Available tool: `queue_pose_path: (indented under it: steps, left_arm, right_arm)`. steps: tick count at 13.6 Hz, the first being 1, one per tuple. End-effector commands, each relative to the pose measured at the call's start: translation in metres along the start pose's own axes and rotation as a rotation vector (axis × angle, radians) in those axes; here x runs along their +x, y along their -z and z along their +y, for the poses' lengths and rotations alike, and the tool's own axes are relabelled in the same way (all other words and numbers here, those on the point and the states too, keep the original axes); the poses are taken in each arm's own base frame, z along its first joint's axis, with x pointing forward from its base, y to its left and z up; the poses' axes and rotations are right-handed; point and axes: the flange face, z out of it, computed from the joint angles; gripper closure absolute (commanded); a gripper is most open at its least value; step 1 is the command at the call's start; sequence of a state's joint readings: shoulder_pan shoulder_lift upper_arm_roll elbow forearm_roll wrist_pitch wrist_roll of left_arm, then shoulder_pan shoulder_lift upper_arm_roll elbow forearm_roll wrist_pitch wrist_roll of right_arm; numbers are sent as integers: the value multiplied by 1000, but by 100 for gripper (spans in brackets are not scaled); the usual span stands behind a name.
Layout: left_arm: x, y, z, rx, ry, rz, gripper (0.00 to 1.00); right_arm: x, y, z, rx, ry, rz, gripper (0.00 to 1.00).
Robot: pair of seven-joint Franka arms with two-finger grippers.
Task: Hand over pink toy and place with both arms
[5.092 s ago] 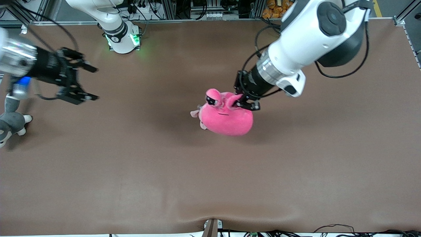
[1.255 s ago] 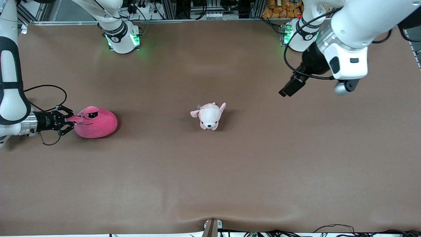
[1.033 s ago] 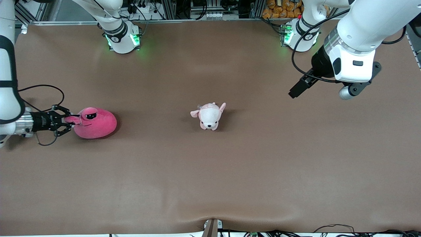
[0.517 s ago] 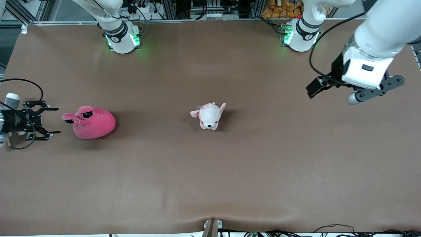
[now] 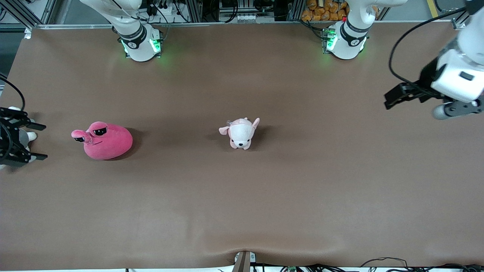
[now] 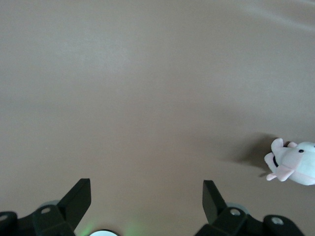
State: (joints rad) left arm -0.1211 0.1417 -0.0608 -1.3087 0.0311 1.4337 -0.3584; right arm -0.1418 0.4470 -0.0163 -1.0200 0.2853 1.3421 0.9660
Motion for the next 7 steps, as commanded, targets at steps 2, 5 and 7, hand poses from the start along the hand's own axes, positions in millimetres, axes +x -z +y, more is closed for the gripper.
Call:
queue_pose_path:
  steps: [2, 5, 7]
  left_arm:
    - [-30, 8, -15, 22, -28, 1, 0]
    - [-59, 10, -30, 28, -19, 0, 0]
    - [-79, 7, -40, 17, -12, 11, 0]
  right_arm:
    - [-41, 38, 14, -102, 399, 123, 0]
    - [-64, 67, 29, -193, 654, 201, 0]
    - [-85, 91, 51, -229, 793, 195, 0]
